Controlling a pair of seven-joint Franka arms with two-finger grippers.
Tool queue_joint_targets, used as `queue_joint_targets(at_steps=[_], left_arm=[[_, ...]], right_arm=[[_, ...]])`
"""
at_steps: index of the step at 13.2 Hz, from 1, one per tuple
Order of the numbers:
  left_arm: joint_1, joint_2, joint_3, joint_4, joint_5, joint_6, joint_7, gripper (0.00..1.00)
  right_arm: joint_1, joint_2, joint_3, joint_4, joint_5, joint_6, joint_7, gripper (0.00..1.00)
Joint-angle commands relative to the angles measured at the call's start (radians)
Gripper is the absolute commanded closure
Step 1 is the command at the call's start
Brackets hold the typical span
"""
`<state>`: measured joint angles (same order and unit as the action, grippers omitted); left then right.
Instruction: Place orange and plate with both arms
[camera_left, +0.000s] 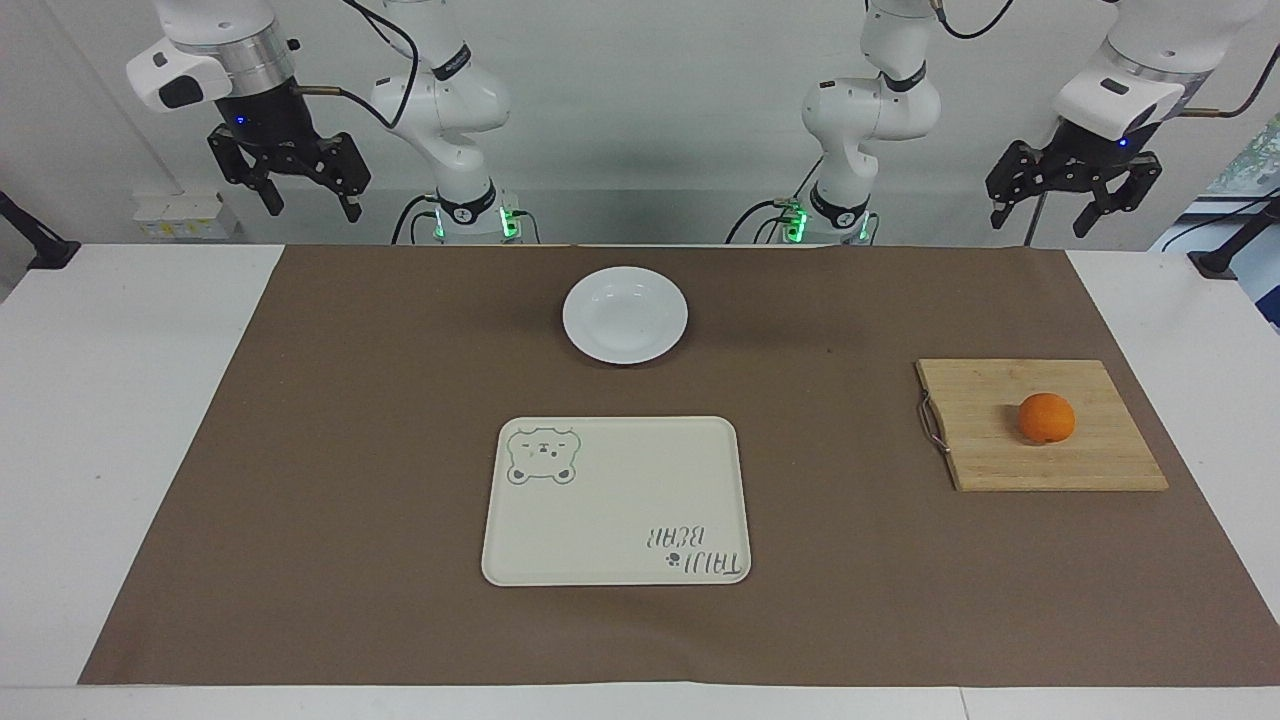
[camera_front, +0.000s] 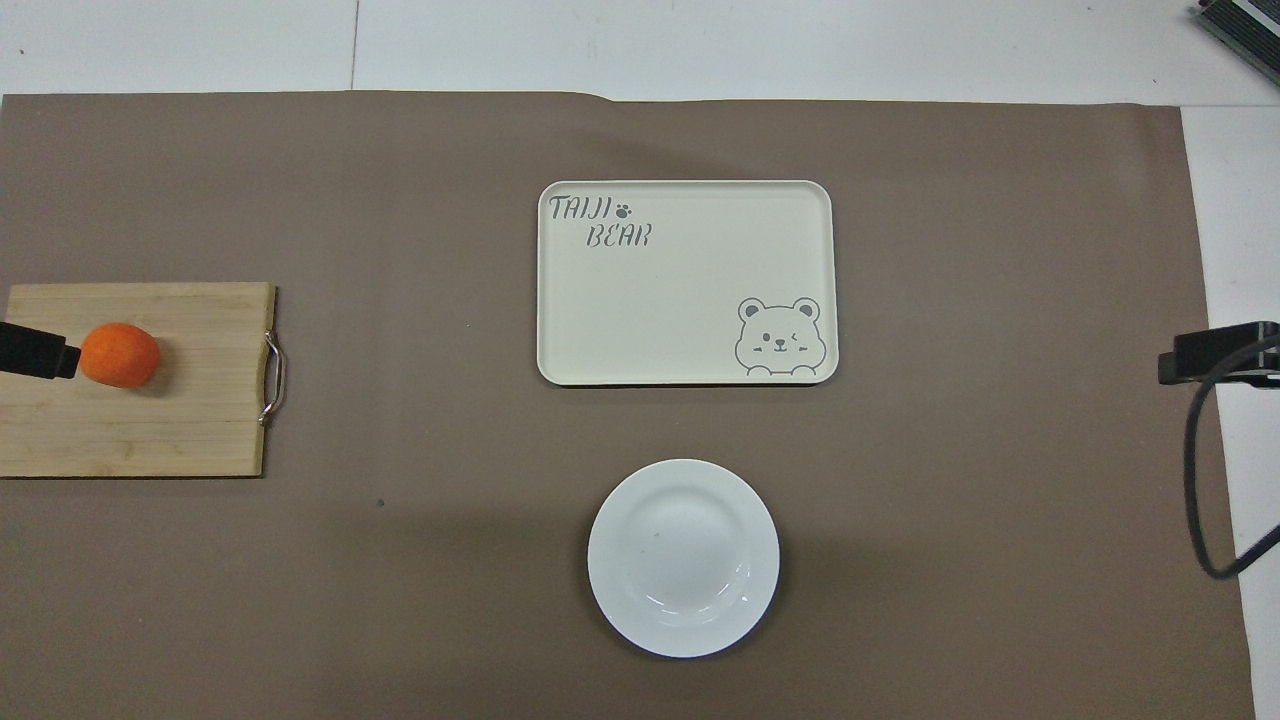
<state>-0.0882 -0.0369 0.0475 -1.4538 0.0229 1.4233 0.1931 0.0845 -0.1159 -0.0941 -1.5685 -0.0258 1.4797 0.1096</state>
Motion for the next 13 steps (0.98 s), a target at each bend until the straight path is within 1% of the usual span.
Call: queue_joint_targets(at_steps=[1,3,4,5,7,9,10,11,12,13], left_arm=[[0.074,-0.002,-0.005,-0.046,-0.003,0.078,0.109,0.0],[0.128,0.015,-0.005,-0.098,-0.003,0.204,0.163,0.0],[0.137,0.026,-0.005,-0.135,-0.003,0.248,0.166,0.0],[0.183,0.032,-0.005,-0.175,-0.003,0.285,0.17,0.0],[0.202,0.025,-0.005,-0.261,-0.003,0.37,0.181,0.0],[0.238,0.032,-0.005,-0.325,-0.003,0.442,0.259,0.0],[0.257,0.044,-0.005,-0.38,-0.003,0.491,0.291,0.0],[0.265,0.067,-0.005,-0.428,-0.003,0.582,0.302,0.0],[0.265,0.08,-0.005,-0.453,-0.003,0.645,0.302,0.0],[0.265,0.103,-0.005,-0.454,-0.003,0.658,0.304,0.0]], right_arm=[[-0.016,0.007,0.002,0.018,0.018,-0.019,-0.027,0.0],[-0.016,0.007,0.002,0.018,0.018,-0.019,-0.027,0.0],[-0.016,0.007,0.004,0.018,0.018,-0.019,-0.028,0.0],[-0.016,0.007,0.004,0.018,0.018,-0.019,-0.027,0.0],[-0.016,0.007,0.004,0.018,0.018,-0.019,-0.027,0.0],[-0.016,0.007,0.002,0.018,0.018,-0.019,-0.028,0.0],[-0.016,0.007,0.002,0.018,0.018,-0.021,-0.027,0.0],[-0.016,0.007,0.004,0.018,0.018,-0.019,-0.028,0.0],[-0.016,0.007,0.004,0.018,0.018,-0.019,-0.027,0.0],[-0.016,0.007,0.004,0.018,0.018,-0.019,-0.028,0.0]])
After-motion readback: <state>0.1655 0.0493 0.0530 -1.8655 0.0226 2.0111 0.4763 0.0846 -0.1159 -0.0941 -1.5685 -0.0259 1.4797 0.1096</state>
